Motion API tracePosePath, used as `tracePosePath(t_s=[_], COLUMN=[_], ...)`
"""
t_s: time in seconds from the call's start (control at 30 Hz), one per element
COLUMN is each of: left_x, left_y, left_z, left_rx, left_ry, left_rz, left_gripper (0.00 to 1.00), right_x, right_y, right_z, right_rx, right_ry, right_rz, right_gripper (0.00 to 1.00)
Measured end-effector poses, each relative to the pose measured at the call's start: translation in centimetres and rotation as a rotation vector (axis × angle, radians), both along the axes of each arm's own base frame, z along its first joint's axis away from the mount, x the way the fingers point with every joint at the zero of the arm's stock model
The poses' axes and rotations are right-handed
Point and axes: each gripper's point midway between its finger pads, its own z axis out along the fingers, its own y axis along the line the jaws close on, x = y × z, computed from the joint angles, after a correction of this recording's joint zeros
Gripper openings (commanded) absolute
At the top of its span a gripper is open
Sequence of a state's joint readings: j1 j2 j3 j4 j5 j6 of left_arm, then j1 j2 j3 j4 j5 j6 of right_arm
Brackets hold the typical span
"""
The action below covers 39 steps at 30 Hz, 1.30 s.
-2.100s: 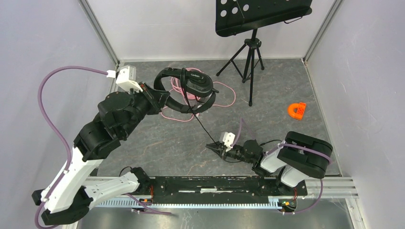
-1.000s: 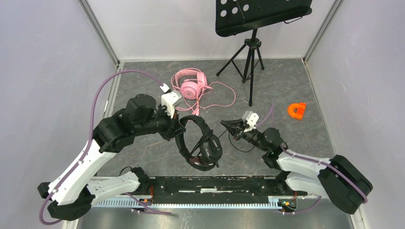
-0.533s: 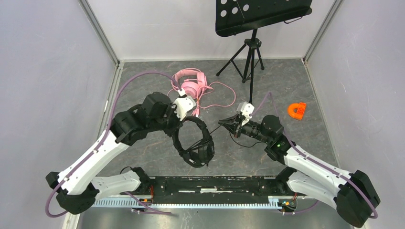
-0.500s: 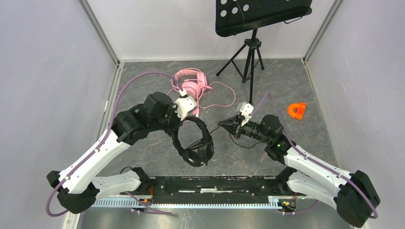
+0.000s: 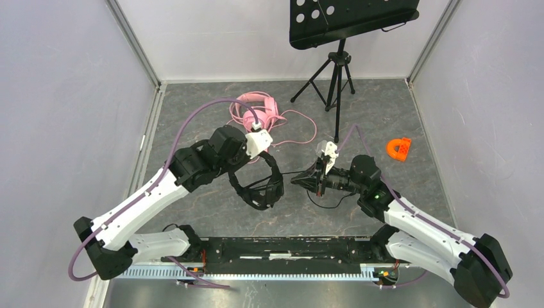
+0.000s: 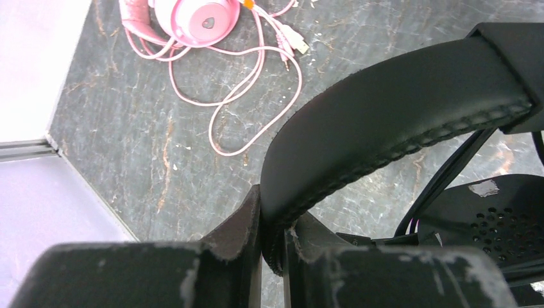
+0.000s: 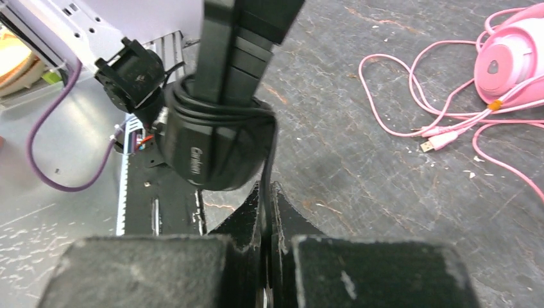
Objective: Wrap the headphones
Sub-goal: Wrap the headphones cable around the headphones.
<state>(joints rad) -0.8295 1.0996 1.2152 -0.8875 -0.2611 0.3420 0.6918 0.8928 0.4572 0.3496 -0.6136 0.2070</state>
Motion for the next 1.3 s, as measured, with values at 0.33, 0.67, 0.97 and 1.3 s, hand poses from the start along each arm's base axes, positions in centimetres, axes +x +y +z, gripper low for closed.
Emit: tracePosePath(t_s=[0.33, 0.67, 0.97, 1.3], left_x=[0.7, 1.0, 1.6, 1.2], left_y=[-0.9, -1.3, -0.7, 0.3], left_z=[-1.2, -1.2, -1.2, -1.1], left_rx=[0.053, 0.061, 0.086, 0.025], left_ry=[-0.101, -0.19, -0.221, -0.193], left_rz=[0.011, 0.029, 0.101, 0.233], left_gripper=[0.02, 0.02, 0.02, 0.02], right_x=[-1.4, -2.5, -4.4, -6.2], right_y=[1.0, 1.1, 2.0, 4.5], right_z=[0.7, 1.3, 2.4, 2.3], right_rx=[0.072, 0.122, 0.19, 0.199], right_ry=[0.115, 0.191, 0.237, 0.275], right_rz=[0.075, 0.119, 0.184, 0.255], right_gripper=[0.0, 0.06, 0.08, 0.08])
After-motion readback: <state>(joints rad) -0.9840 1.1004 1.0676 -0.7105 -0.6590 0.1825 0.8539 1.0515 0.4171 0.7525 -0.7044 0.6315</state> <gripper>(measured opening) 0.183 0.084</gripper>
